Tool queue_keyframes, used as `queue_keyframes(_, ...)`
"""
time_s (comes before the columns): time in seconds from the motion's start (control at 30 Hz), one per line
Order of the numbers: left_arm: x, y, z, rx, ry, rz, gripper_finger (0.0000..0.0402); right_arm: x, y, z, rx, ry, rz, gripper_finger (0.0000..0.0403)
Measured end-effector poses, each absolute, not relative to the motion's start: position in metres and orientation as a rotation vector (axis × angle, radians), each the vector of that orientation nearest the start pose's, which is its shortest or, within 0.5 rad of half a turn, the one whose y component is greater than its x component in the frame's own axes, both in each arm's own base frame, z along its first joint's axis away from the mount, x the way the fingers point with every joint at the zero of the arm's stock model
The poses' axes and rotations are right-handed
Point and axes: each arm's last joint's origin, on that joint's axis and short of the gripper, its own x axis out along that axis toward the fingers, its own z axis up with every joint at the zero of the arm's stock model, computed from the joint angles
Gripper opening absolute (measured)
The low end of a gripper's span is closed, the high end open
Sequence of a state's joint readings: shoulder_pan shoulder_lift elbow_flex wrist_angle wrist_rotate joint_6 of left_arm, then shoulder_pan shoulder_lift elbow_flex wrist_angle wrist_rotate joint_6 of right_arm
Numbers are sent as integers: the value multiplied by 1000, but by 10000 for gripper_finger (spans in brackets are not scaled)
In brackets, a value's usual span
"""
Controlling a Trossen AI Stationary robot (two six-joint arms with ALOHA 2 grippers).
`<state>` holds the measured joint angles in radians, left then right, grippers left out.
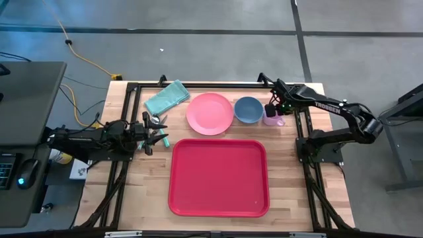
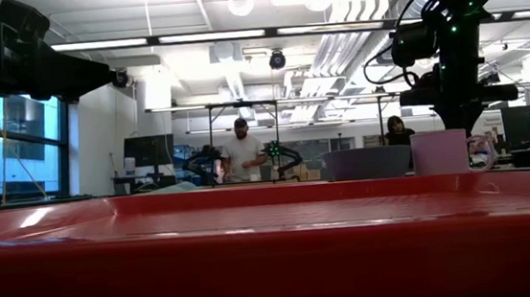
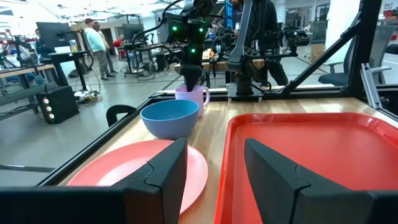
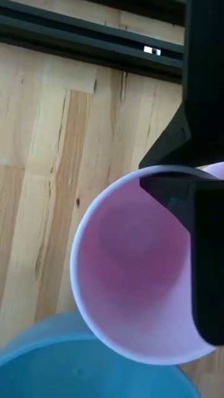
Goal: Set up tray
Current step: Put the purple cup on top right of the red serving tray
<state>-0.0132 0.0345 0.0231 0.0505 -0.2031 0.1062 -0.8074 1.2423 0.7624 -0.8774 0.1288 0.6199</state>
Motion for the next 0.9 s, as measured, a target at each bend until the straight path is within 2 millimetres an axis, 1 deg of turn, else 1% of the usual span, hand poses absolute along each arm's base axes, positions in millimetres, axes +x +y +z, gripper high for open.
queue_keyframes(0.27, 98, 5, 174, 102, -29, 192, 193, 136, -147, 199, 957, 1068, -1159, 1)
queue_keyframes(0.37, 98, 5, 174, 102, -29, 192, 193, 137, -147, 203, 958, 1081, -1150, 1)
queue_keyframes(0.43, 98, 5, 174, 102, -29, 192, 193, 137, -147, 209, 945, 1085, -1143, 1)
queue_keyframes(0.53, 98, 5, 173, 102, -28, 192, 193, 136, -147, 223, 923, 1093, -1161, 1)
queue_keyframes(0.67, 98, 5, 173, 102, -28, 192, 193, 135, -146, 248, 898, 1072, -1155, 0)
queue_keyframes(0.9, 98, 5, 173, 102, -28, 192, 193, 139, -130, 292, 876, 1027, -1093, 0)
